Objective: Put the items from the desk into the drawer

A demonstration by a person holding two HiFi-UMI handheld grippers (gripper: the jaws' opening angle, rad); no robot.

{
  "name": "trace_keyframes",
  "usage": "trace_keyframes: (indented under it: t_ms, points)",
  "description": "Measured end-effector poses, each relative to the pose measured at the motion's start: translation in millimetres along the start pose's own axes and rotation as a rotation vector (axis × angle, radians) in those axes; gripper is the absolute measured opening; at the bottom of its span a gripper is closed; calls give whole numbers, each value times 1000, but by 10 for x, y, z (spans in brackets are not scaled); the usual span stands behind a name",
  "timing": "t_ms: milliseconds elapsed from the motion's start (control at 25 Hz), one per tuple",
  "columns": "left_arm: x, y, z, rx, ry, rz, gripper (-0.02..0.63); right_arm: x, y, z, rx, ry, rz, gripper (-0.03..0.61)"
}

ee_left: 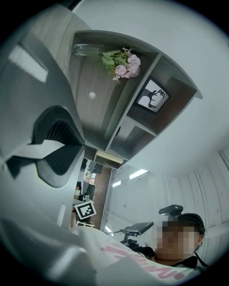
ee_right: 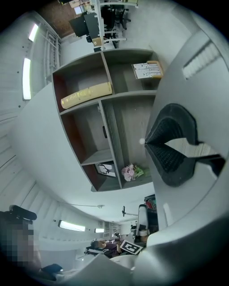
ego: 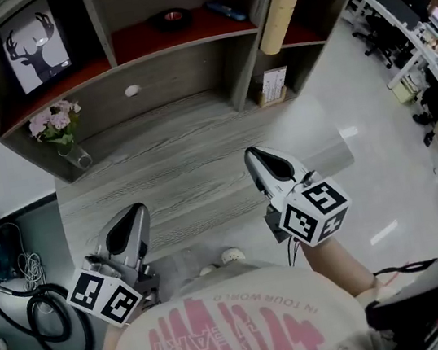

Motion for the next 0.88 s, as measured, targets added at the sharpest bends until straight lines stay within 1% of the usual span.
trace_keyframes:
  t_ms: [360, 520, 680, 800, 880]
  points:
    - [269, 162, -25, 0, 4, 55, 20, 252, 173, 237, -33, 46, -18, 5]
    - [341, 159, -34, 2, 15, 51, 20, 336, 224, 311, -40, 60, -10, 5]
    - [355, 169, -91, 13, 47, 43, 20, 430, 266, 313, -49, 87, -3, 5]
    - [336, 196, -108, -21, 20, 77, 20, 489, 352, 317, -71, 105, 13, 5]
    - [301, 207, -119, -48, 9, 101, 20, 523, 474, 334, -107, 114, 31, 5]
Point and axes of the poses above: the fingertips, and each gripper's own axes: x forward along the fingers, z to its right, y out of its top, the point moved 7 cm from there along -x, backward along the fingers, and after that the axes turned 11 degrees about -x, right-handed, at the moved point
